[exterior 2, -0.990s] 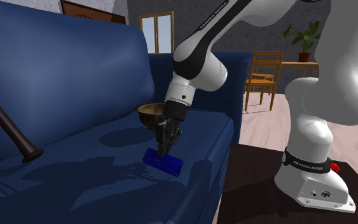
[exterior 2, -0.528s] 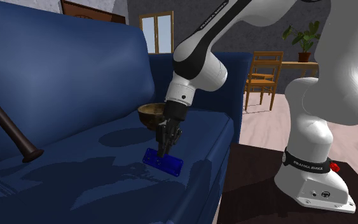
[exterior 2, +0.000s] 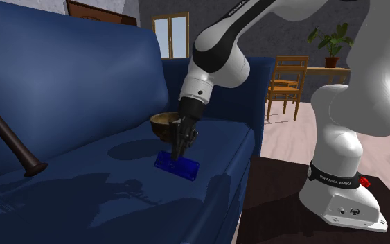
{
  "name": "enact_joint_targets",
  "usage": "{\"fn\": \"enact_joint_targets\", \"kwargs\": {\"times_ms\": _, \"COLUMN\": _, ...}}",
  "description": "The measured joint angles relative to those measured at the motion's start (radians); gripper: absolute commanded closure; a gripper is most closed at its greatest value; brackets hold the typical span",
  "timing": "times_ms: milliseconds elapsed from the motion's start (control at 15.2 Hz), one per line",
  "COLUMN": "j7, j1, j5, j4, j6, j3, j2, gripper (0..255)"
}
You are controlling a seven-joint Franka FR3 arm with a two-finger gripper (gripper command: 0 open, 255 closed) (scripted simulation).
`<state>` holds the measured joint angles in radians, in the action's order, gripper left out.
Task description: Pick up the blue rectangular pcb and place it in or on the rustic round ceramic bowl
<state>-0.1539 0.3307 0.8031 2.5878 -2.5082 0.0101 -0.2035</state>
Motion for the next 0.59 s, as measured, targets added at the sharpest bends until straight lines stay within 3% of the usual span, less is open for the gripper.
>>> {"fn": "enact_joint_targets", "kwargs": {"times_ms": 594, "j7": 0.117, "j1": -0.031, "j5": -0.106, "j4": -0.032, "j6": 0.106, "j3": -0.008, "j2": -0.095, "gripper": 255}}
